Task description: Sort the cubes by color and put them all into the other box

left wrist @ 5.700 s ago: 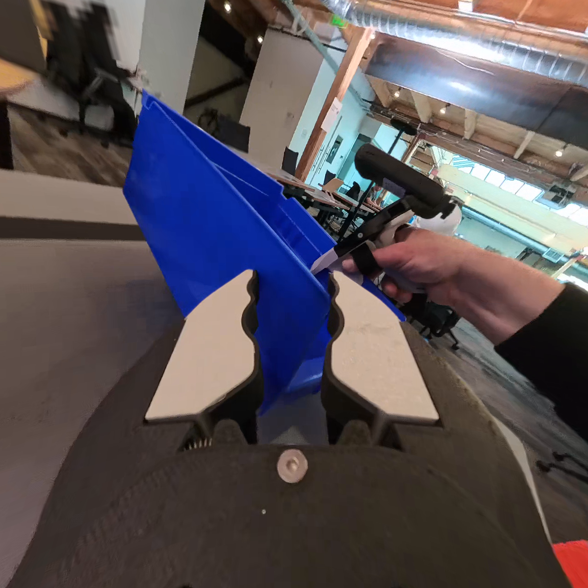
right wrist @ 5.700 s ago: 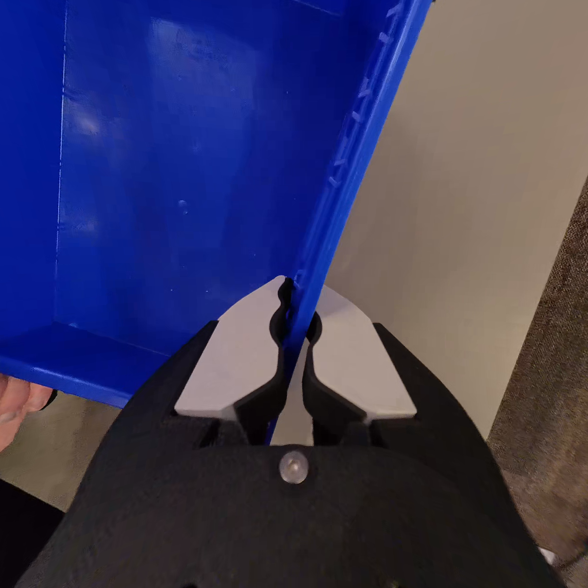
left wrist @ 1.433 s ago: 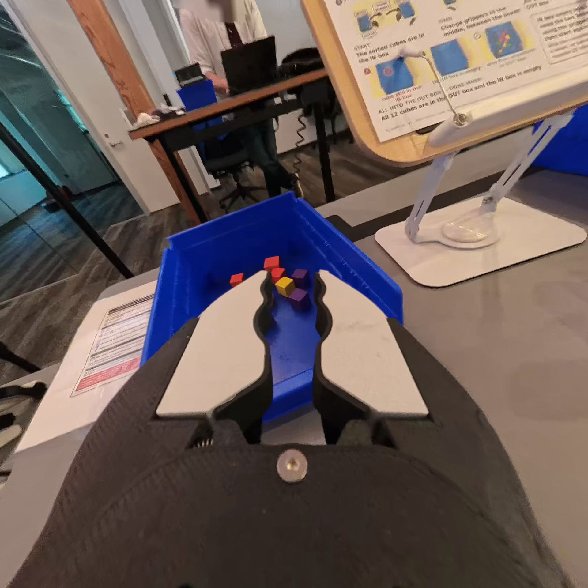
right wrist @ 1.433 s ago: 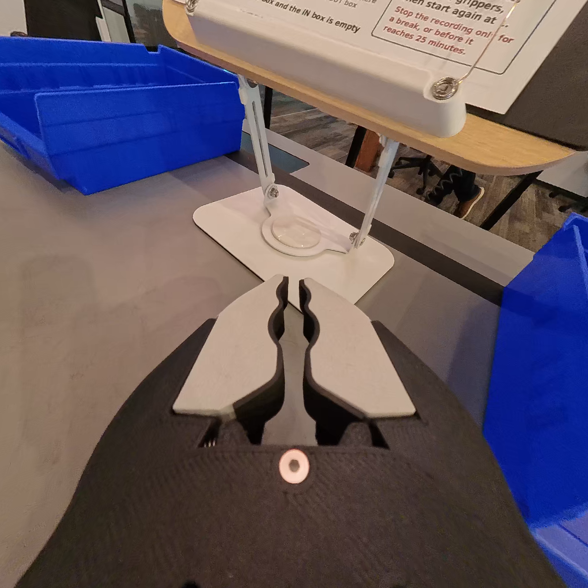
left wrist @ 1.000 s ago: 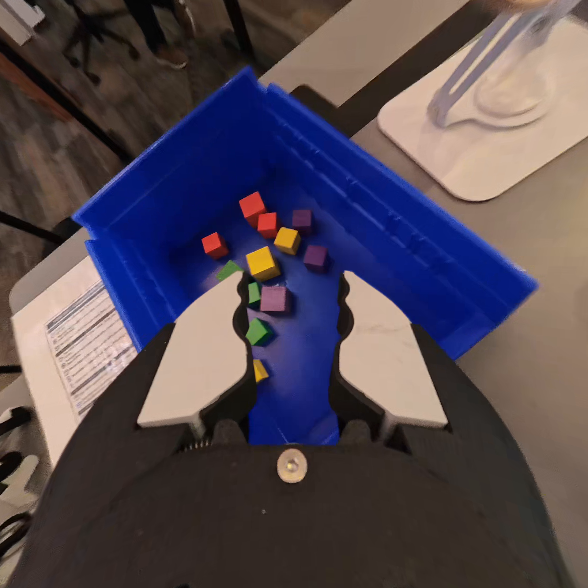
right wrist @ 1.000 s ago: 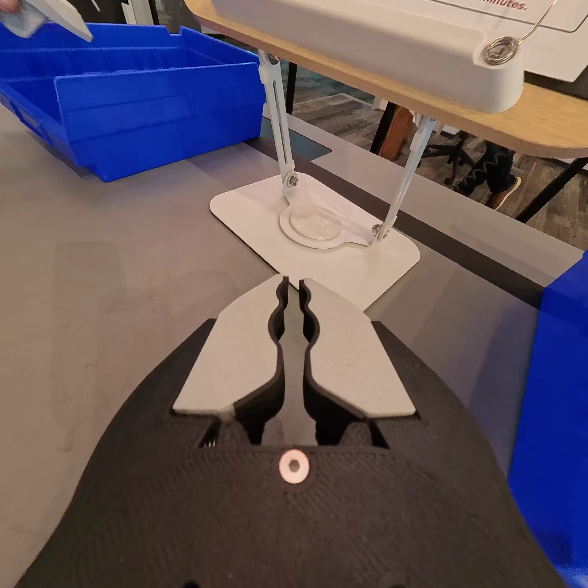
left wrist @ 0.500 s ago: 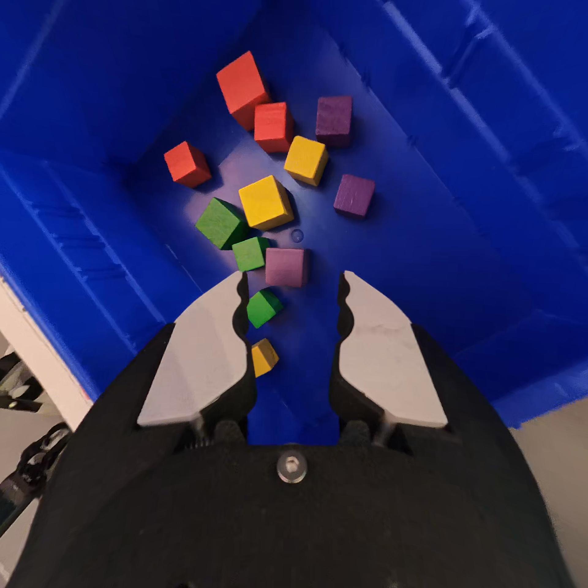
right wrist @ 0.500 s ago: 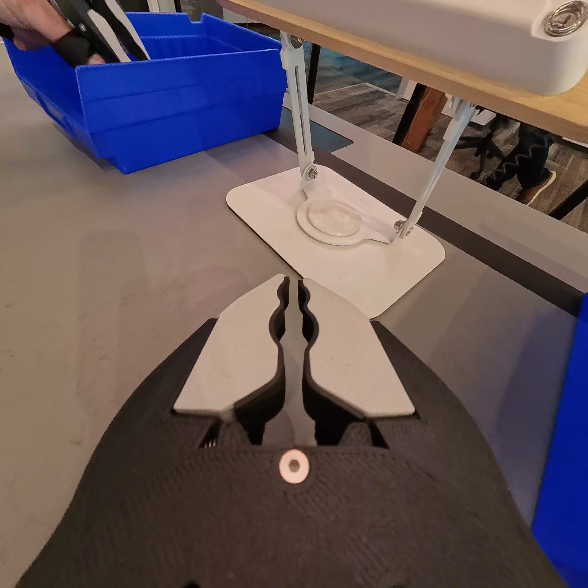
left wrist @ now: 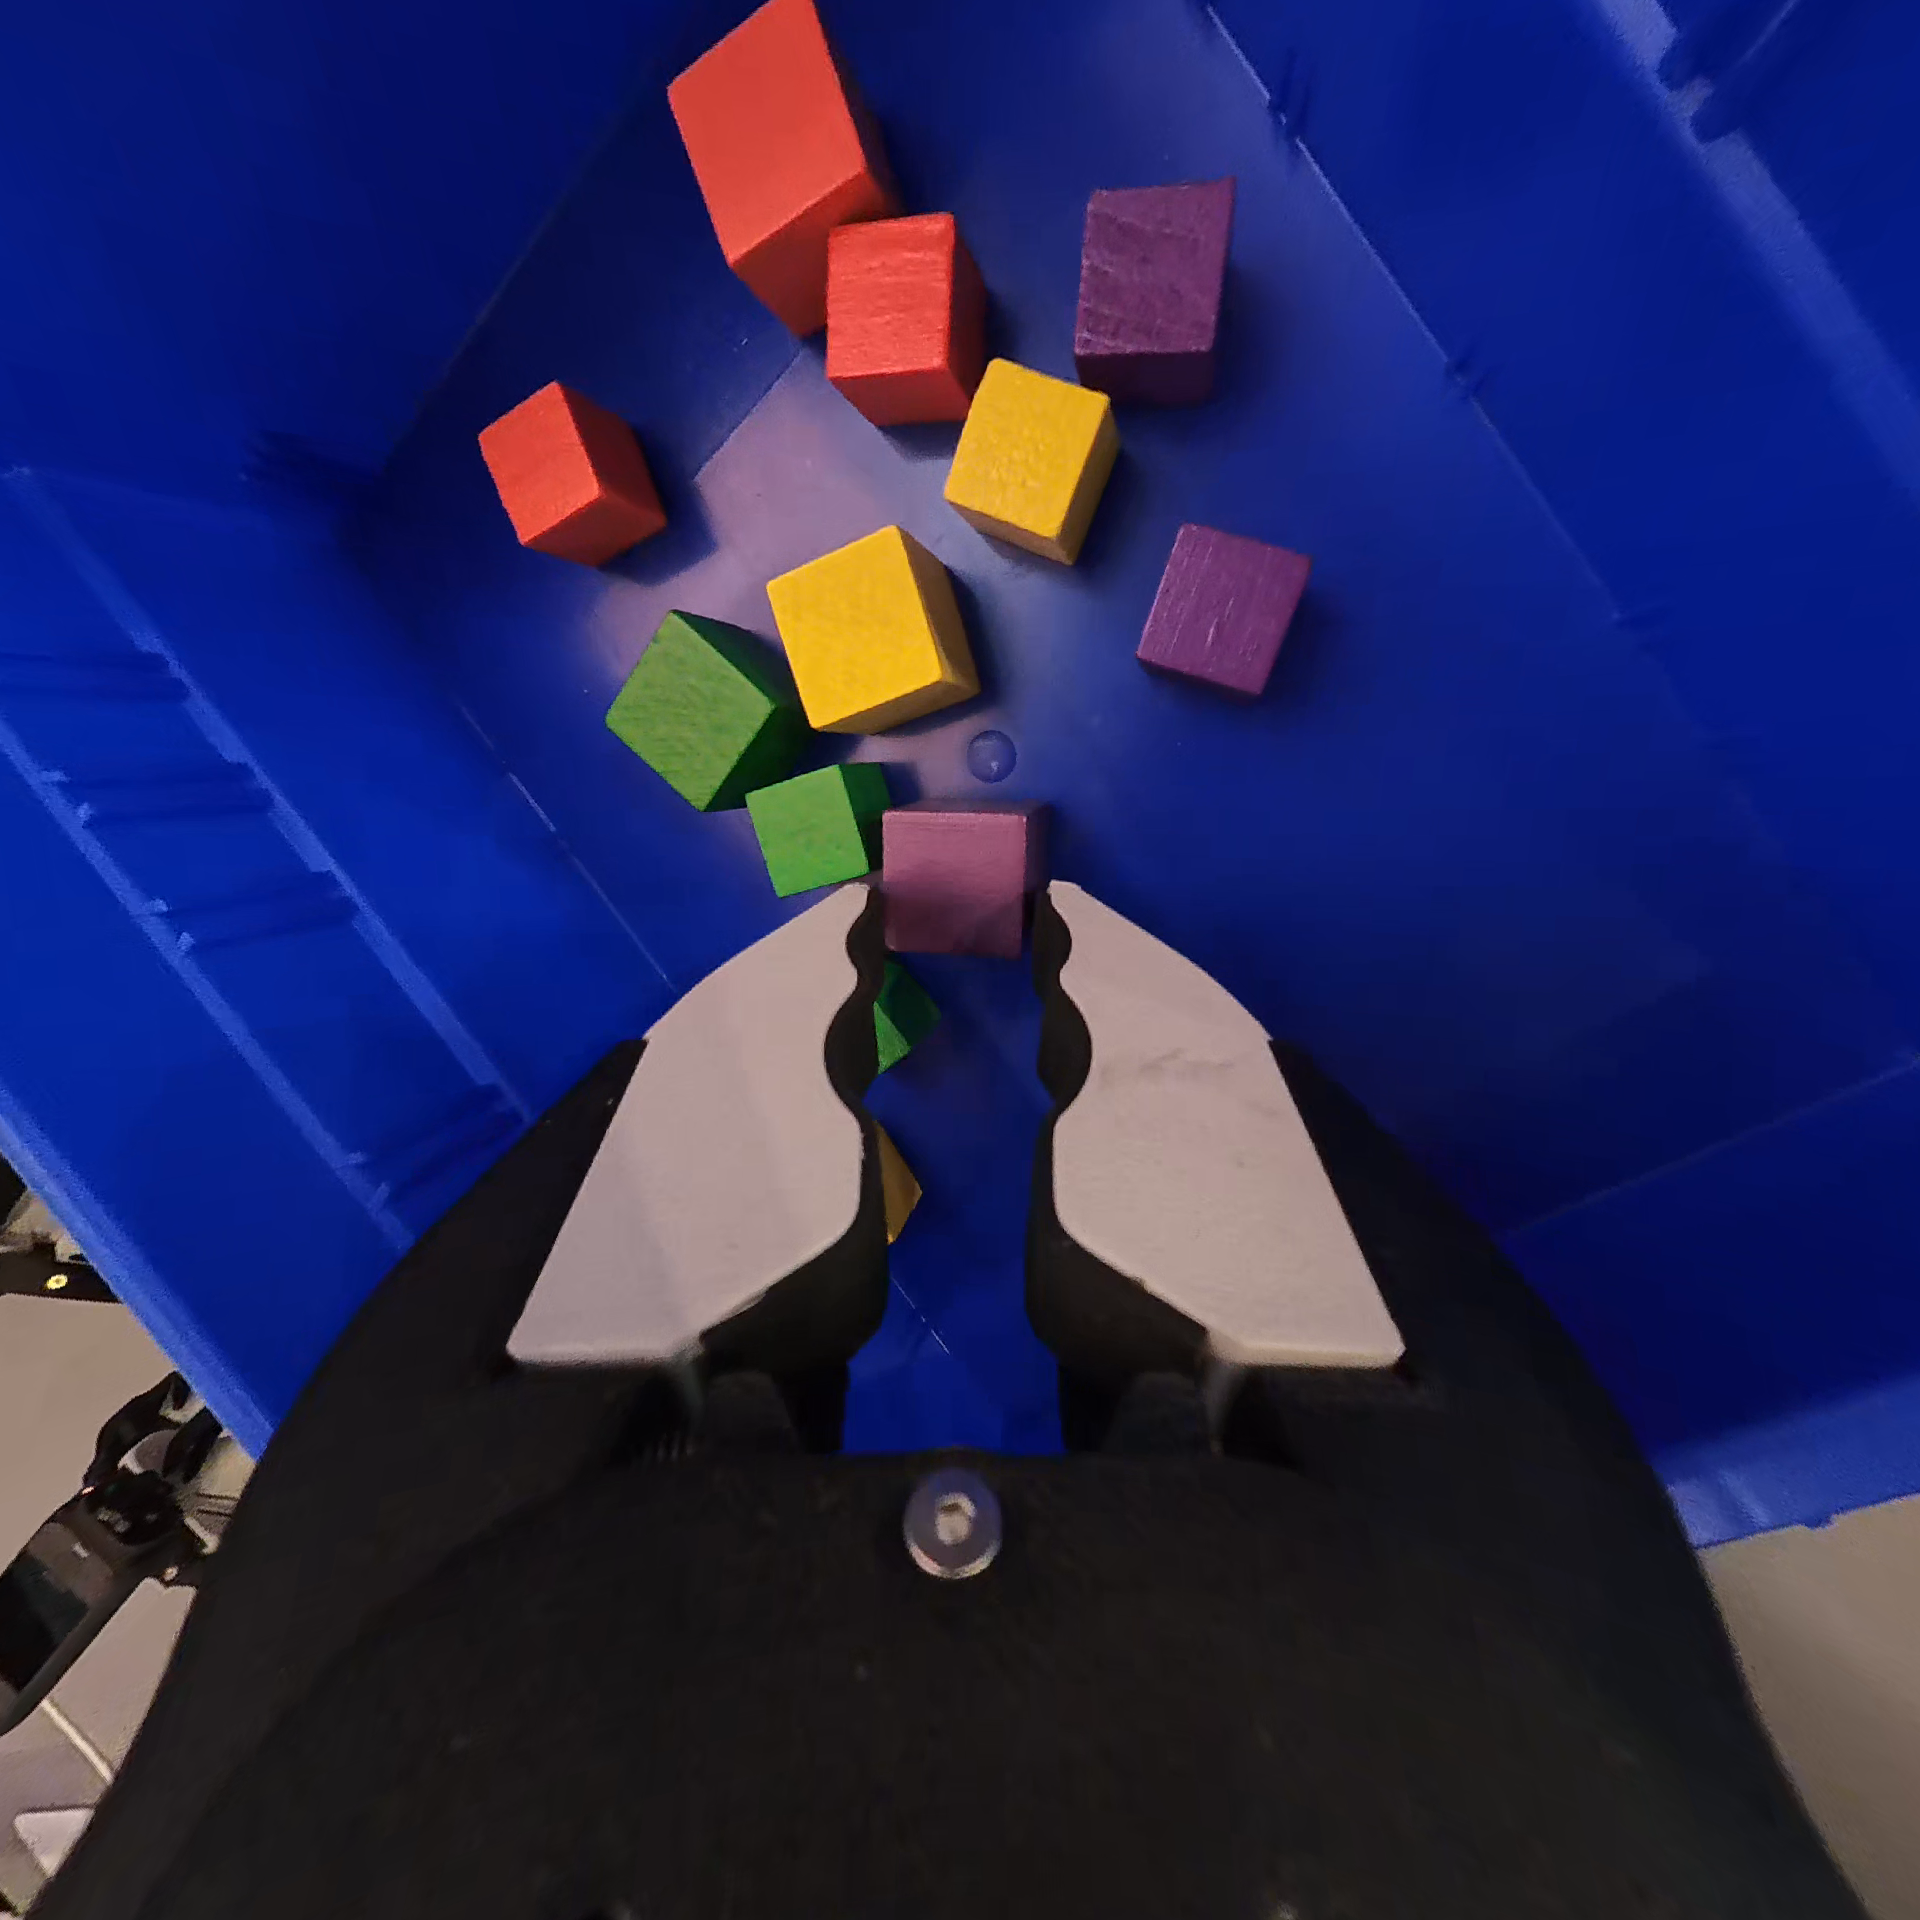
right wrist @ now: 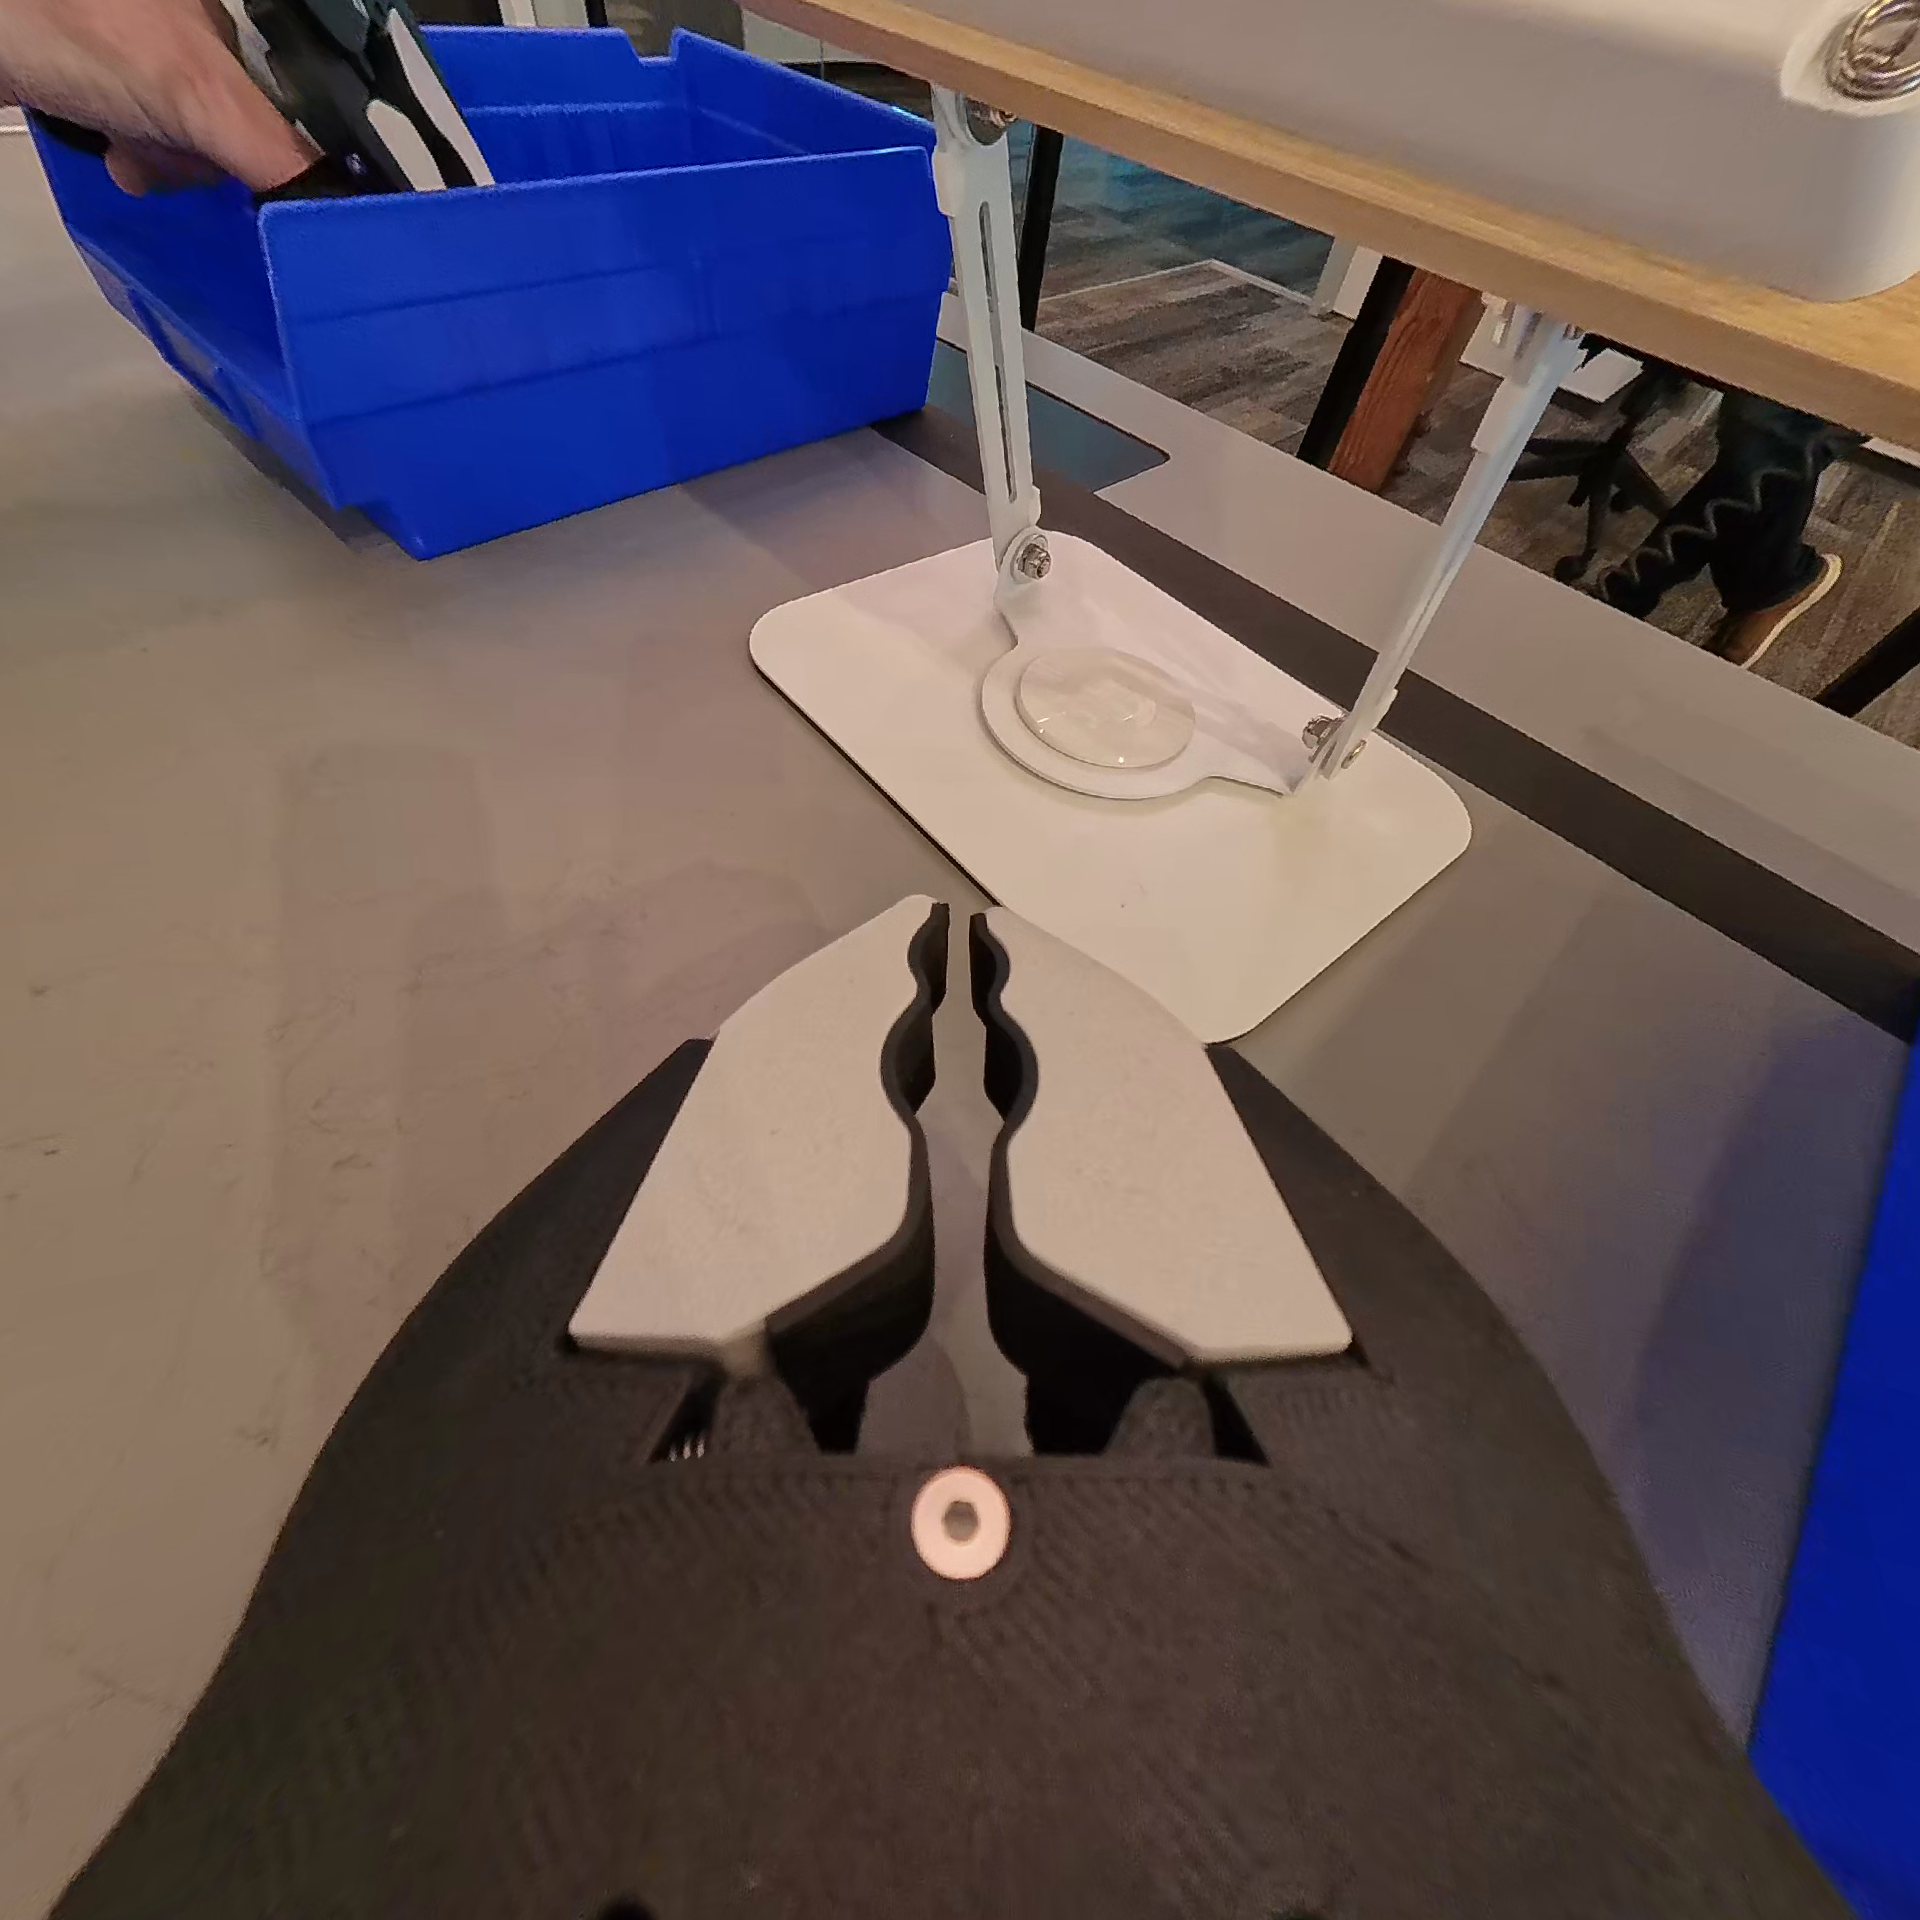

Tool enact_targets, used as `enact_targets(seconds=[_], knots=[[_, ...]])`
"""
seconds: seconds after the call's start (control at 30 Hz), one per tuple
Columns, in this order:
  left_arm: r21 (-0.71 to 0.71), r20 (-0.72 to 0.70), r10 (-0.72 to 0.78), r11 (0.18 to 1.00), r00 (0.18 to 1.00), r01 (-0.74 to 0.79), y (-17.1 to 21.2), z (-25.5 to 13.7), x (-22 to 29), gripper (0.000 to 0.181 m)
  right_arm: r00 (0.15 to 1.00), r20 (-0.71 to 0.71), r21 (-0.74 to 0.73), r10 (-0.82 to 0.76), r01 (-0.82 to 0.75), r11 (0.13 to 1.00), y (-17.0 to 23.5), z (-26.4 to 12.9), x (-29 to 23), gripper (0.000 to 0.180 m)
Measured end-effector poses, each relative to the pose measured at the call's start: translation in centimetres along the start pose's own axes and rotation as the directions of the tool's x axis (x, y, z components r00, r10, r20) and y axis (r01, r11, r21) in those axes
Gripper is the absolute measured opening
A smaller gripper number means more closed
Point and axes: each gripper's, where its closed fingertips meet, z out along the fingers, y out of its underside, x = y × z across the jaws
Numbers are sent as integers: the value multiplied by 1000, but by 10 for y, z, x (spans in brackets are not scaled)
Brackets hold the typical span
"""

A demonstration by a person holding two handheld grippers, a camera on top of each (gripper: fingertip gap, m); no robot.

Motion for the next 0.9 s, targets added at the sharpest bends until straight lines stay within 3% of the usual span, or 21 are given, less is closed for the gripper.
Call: enact_targets(seconds=[0.03, 0.5, 0.9], knots=[[2, -3, 0, 1000, 1000, 0, 0, 0, 0, 26, 1000, 0, -2, 0, 0, 1000, 0, 0, 0, 4], [74, 33, 1, 997, 999, -4, -10, -13, -4, 26, 1000, 6, 0, 3, -3, 1000, 1, 1, -1, 4], [190, 37, 71, 979, 997, -76, -31, -83, 22, 26, 998, 57, 41, -8, 6, 999, -7, 1, -12, 8]])
